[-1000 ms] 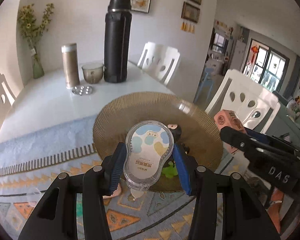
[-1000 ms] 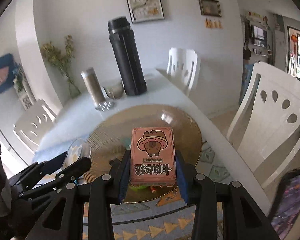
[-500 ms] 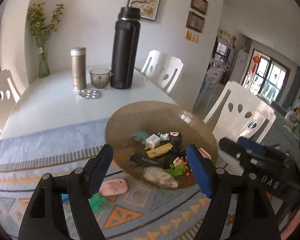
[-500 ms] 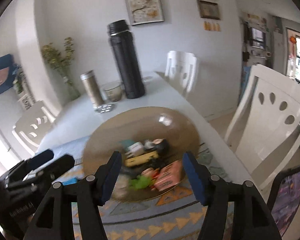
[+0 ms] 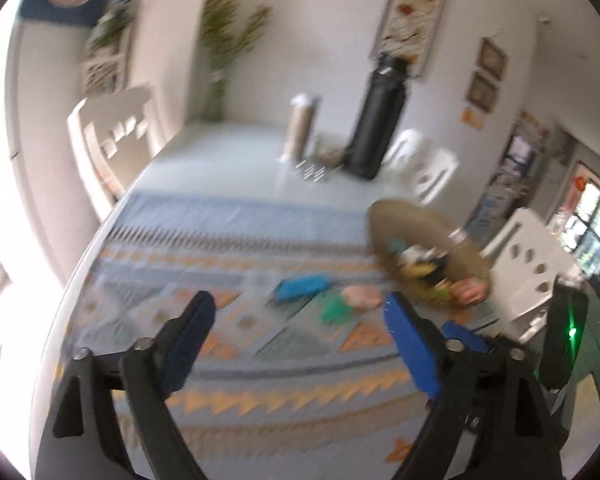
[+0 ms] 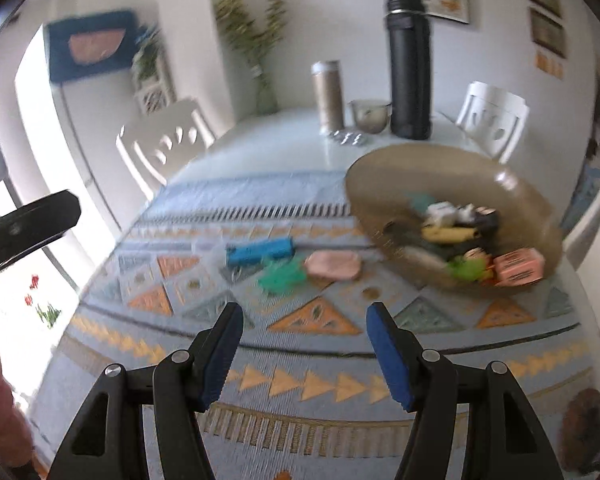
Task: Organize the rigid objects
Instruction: 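Withdraw both open tools back toward the remaining items on the rug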
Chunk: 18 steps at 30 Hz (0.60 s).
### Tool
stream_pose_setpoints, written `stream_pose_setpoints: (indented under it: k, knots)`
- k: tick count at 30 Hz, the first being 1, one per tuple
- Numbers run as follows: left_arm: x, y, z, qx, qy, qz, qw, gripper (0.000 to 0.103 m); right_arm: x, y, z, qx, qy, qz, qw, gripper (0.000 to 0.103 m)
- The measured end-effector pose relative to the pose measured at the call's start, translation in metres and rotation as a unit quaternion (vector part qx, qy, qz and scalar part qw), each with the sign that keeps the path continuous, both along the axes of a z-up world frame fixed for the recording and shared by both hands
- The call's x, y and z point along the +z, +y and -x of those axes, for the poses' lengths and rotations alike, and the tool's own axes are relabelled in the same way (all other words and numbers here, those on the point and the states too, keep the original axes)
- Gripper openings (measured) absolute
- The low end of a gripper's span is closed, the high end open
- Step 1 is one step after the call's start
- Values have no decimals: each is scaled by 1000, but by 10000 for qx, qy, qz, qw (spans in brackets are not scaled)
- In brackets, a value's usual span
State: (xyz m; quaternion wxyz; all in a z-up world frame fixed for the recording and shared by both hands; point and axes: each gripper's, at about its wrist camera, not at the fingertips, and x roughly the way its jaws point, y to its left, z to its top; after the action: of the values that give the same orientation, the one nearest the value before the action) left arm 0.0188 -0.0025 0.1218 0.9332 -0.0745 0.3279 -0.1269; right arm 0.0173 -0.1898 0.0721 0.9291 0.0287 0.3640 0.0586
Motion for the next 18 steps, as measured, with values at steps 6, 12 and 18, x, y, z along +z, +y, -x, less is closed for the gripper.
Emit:
stream_pose_setpoints:
  k: [6, 12, 18]
  knots:
    - [-80, 17, -7, 421, 637, -282, 9967, 87, -41, 11, -5, 306, 91, 34, 9995, 63]
    - [-91, 15, -2, 420, 462, -426, 9971, 88, -43, 3, -9, 197, 108, -87, 9997, 63]
    - [-92, 7, -3, 382, 483, -656, 9959, 88, -46, -14, -12, 144, 360, -601, 9974, 63]
